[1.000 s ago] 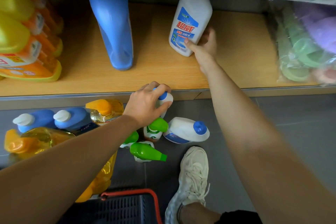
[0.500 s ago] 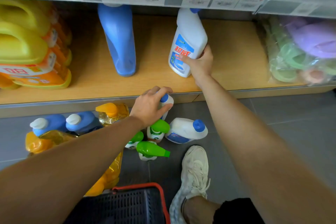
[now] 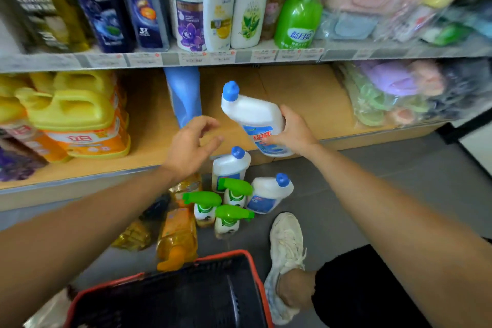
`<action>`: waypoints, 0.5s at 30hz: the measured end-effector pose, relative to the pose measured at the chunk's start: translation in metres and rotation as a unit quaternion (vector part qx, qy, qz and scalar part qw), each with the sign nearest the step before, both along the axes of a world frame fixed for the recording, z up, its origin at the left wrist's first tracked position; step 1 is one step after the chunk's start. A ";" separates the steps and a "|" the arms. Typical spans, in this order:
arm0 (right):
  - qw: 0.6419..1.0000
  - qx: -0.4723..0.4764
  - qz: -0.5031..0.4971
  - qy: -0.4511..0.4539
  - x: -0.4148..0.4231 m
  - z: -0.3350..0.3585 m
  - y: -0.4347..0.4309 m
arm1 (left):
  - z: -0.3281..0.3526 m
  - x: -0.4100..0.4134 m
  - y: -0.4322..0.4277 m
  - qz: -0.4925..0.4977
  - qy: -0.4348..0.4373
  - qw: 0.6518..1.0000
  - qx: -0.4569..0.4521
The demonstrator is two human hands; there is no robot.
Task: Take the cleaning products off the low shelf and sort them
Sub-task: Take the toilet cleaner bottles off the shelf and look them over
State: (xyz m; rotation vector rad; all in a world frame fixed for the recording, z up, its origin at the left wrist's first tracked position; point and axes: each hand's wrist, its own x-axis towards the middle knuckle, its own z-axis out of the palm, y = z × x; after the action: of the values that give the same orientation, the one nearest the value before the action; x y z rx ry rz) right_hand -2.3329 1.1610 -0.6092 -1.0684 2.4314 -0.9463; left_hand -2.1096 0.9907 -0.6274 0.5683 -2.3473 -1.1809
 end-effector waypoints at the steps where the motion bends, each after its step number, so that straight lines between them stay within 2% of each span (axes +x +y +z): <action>1: 1.000 0.010 0.024 0.012 0.007 0.011 0.003 | 0.013 0.006 -0.004 0.003 0.013 1.000 -0.002; 5: 0.991 0.048 0.113 0.061 0.041 0.060 0.011 | 0.069 0.036 -0.010 -0.029 0.069 0.997 0.026; 10: 0.976 0.051 0.177 0.112 0.093 0.105 0.014 | 0.113 0.080 -0.011 -0.084 0.052 0.993 -0.057; 15: 0.984 -0.013 0.160 0.072 0.142 0.118 0.012 | 0.133 0.106 -0.013 -0.040 0.128 0.986 0.095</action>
State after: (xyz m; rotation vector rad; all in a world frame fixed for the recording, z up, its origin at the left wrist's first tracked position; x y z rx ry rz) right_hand -2.1911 1.1730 -0.4910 -1.5284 2.2640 -0.8207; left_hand -2.0034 0.9776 -0.4945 0.3610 -2.0718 -1.4327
